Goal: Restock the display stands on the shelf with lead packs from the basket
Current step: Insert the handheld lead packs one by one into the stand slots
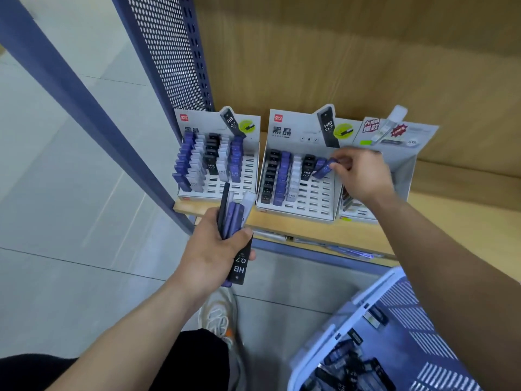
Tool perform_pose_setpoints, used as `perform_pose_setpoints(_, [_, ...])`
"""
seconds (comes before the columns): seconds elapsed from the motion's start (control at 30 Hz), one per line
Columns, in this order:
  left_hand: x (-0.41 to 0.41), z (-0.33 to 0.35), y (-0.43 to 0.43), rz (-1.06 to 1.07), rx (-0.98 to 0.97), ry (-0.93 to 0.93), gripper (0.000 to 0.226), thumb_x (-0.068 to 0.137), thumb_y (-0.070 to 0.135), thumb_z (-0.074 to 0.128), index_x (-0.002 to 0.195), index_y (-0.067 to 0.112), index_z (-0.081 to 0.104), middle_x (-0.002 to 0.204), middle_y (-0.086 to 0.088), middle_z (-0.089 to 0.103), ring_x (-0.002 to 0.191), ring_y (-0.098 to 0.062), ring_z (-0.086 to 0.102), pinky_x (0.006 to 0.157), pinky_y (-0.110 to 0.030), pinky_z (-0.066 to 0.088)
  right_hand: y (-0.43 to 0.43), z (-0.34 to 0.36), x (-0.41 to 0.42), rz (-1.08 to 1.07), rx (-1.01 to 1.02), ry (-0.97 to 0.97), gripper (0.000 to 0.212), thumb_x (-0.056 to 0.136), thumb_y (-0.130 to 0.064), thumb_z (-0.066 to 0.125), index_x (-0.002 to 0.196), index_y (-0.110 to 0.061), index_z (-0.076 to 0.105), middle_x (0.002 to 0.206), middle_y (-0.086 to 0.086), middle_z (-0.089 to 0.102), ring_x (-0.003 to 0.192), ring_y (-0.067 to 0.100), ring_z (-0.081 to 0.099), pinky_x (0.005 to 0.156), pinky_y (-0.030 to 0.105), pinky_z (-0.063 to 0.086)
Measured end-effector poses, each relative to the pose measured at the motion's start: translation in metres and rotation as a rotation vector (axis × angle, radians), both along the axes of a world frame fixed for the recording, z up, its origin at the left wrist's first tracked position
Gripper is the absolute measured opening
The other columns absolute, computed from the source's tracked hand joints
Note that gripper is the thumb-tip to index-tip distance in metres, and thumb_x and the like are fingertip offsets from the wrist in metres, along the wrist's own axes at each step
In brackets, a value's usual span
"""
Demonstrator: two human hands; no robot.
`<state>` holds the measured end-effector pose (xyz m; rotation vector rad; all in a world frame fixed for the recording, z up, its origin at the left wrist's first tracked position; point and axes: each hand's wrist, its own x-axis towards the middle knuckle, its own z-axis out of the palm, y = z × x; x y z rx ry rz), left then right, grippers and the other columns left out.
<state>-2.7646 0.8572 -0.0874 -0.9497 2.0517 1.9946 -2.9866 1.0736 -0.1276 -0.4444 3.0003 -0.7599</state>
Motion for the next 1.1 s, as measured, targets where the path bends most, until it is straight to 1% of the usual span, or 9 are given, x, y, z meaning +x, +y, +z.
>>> perform_pose_setpoints(0.17, [-0.003,-0.001,0.0,-0.004,0.009,-0.005,0.019,0.098,0.021,0.066,0.111,0.021,0.052,0.079,-0.012,0.069,0.063,-0.014,0.071,0.049,-0.033,0.048,-0.001,-0.011,-0.012,0.011,0.044,0.026,0.018,0.091,-0.025,0.068,0.107,-0.02,0.073,0.098,0.001,0.076,0.095,0.024,0.069,0.085,0.038,0.055])
perform_pose_setpoints(0.33, [-0.006,-0.003,0.002,0.009,0.022,-0.01,0.019,0.097,0.019,0.066,0.11,0.021,0.053,0.07,-0.004,0.068,0.066,-0.018,0.072,0.049,-0.033,0.048,-0.006,-0.022,-0.015,0.008,0.077,0.071,0.012,0.088,-0.026,0.07,0.099,-0.023,0.074,0.089,0.0,0.076,0.092,0.027,0.069,0.09,0.044,0.051])
perform_pose_setpoints(0.43, [-0.008,0.0,0.004,0.002,0.019,-0.022,0.018,0.097,0.02,0.066,0.11,0.021,0.053,0.078,-0.013,0.07,0.063,-0.015,0.07,0.046,-0.03,0.048,-0.004,-0.024,-0.016,0.018,0.092,0.085,0.012,0.088,-0.024,0.07,0.099,-0.022,0.074,0.088,0.003,0.076,0.09,0.029,0.069,0.087,0.043,0.052])
perform_pose_setpoints(0.6, [-0.01,0.003,0.006,0.002,0.015,-0.027,0.018,0.098,0.019,0.066,0.111,0.019,0.053,0.084,-0.019,0.071,0.06,-0.012,0.069,0.043,-0.028,0.046,0.0,-0.026,-0.017,0.051,0.13,0.148,0.01,0.087,-0.024,0.071,0.096,-0.02,0.075,0.086,0.006,0.075,0.085,0.031,0.069,0.079,0.04,0.054])
perform_pose_setpoints(0.67, [-0.01,0.004,0.006,0.005,0.009,-0.031,0.018,0.098,0.019,0.065,0.112,0.019,0.053,0.09,-0.023,0.072,0.058,-0.011,0.069,0.042,-0.026,0.046,-0.001,-0.027,-0.018,0.088,0.173,0.184,0.008,0.087,-0.024,0.07,0.094,-0.023,0.076,0.09,0.004,0.074,0.089,0.032,0.067,0.079,0.04,0.052])
perform_pose_setpoints(0.77, [-0.011,0.005,0.006,0.002,-0.005,-0.038,0.019,0.098,0.02,0.065,0.113,0.02,0.053,0.091,-0.023,0.072,0.055,-0.009,0.067,0.04,-0.025,0.044,-0.006,-0.027,-0.021,0.103,0.199,0.207,0.009,0.088,-0.021,0.068,0.09,-0.023,0.077,0.091,0.007,0.069,0.088,0.035,0.063,0.076,0.039,0.048])
perform_pose_setpoints(0.9, [-0.013,0.005,0.007,-0.007,-0.002,-0.034,0.02,0.098,0.022,0.065,0.114,0.021,0.052,0.092,-0.02,0.072,0.055,-0.008,0.068,0.043,-0.027,0.046,-0.014,-0.03,-0.024,0.07,0.256,0.158,0.008,0.089,-0.024,0.068,0.092,-0.024,0.075,0.092,0.004,0.073,0.089,0.032,0.064,0.078,0.035,0.041])
perform_pose_setpoints(1.0, [-0.015,0.002,0.008,-0.006,0.019,-0.013,0.018,0.098,0.023,0.065,0.111,0.021,0.053,0.08,-0.009,0.073,0.065,-0.013,0.072,0.05,-0.033,0.047,-0.018,-0.032,-0.024,0.058,0.316,0.155,0.006,0.089,-0.024,0.068,0.085,-0.025,0.072,0.087,0.003,0.072,0.086,0.031,0.063,0.08,0.035,0.035])
perform_pose_setpoints(1.1, [-0.019,0.0,0.008,0.006,0.046,0.019,0.018,0.098,0.023,0.065,0.111,0.02,0.053,0.067,0.002,0.071,0.077,-0.032,0.074,0.059,-0.04,0.049,-0.018,-0.027,-0.022,0.075,0.314,0.137,0.009,0.09,-0.023,0.067,0.085,-0.024,0.075,0.092,0.003,0.072,0.087,0.031,0.063,0.08,0.035,0.039])
